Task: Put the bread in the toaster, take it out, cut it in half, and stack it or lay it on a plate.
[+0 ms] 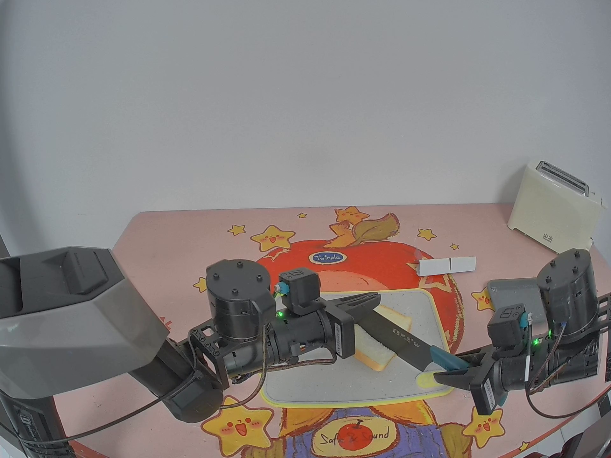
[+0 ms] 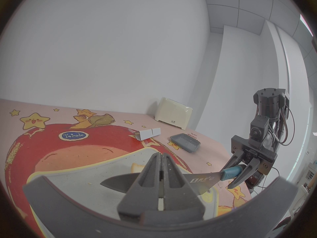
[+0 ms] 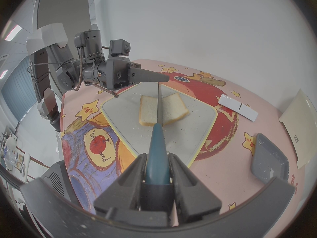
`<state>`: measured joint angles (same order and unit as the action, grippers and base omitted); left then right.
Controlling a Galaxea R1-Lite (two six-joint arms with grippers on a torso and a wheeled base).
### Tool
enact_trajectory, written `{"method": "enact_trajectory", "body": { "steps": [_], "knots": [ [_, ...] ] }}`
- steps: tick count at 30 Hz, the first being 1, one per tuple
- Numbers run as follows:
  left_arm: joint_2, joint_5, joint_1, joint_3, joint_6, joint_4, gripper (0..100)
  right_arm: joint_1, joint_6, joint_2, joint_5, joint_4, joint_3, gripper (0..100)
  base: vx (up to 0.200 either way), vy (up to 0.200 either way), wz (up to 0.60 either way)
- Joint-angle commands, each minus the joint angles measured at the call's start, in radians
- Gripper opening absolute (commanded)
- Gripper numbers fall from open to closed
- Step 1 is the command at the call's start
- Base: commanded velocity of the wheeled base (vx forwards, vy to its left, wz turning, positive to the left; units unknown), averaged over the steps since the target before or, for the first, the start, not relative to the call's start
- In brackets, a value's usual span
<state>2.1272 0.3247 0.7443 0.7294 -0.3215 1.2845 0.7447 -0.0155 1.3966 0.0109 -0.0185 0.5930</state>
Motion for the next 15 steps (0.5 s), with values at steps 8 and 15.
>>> {"method": "enact_trajectory", "body": {
  "steps": [8, 15],
  "knots": [
    [0.007, 0.001, -0.002, -0.004, -0.001, -0.002, 0, -0.001, -0.001, 0.002, 0.0, 0.008, 0.007, 0, 0.0, 0.0, 0.0],
    [0.0, 0.001, -0.002, 0.004, -0.001, -0.002, 0, -0.007, 0.0, 0.005, 0.0, 0.011, 0.004, 0, 0.0, 0.0, 0.0]
  ]
}}
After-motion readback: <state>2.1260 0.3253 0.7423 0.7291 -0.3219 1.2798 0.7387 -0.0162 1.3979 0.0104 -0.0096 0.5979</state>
